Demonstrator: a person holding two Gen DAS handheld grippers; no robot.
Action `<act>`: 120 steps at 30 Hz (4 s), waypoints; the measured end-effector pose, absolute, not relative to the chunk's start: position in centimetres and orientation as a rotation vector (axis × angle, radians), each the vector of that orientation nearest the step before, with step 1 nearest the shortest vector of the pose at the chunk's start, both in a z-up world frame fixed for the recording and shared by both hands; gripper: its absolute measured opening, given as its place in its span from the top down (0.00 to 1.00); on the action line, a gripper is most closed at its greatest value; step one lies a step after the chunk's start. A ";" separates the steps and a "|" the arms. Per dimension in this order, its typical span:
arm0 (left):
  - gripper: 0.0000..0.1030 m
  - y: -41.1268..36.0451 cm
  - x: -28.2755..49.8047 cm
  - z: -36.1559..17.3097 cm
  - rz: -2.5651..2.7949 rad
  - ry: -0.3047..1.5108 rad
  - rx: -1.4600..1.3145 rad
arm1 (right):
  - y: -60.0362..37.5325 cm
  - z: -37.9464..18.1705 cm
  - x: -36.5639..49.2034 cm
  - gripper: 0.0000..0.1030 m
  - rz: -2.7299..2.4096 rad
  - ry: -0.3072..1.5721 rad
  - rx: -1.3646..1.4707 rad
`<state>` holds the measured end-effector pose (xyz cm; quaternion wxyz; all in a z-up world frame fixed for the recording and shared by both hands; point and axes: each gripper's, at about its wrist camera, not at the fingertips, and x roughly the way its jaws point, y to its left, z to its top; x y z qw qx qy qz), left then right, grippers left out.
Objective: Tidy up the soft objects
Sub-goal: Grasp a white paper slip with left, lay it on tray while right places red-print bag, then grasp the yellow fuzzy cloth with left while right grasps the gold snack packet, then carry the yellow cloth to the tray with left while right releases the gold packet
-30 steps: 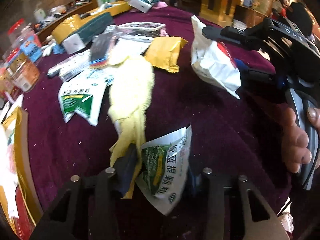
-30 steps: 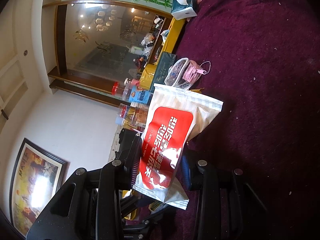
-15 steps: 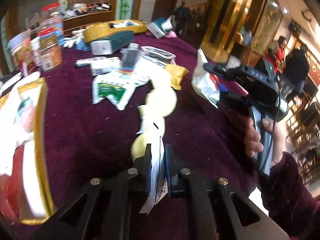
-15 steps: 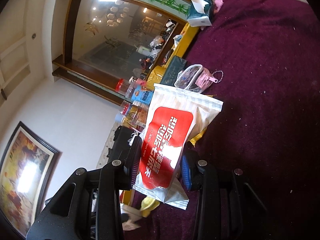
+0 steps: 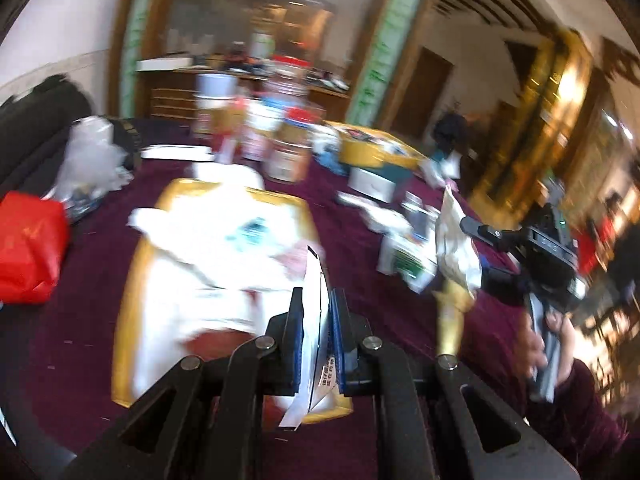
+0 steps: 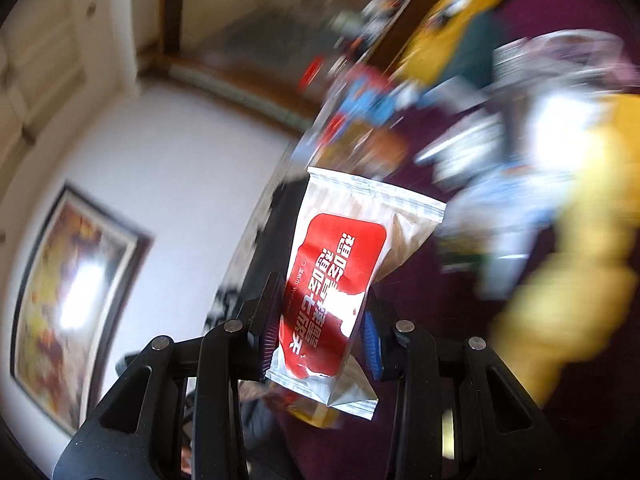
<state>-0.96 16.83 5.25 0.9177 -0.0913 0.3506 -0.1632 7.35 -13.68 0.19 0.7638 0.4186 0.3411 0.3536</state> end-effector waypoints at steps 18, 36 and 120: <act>0.24 22.2 1.0 3.0 -0.228 0.699 -0.244 | -4.5 0.7 10.9 0.32 0.625 0.815 0.587; 0.24 3.7 -1.4 0.6 -0.554 0.871 0.027 | -33.1 -5.4 9.4 0.32 0.115 0.876 1.018; 0.31 22.7 1.6 4.4 -0.075 0.682 -0.308 | -6.1 -0.9 9.0 0.48 0.739 0.851 0.677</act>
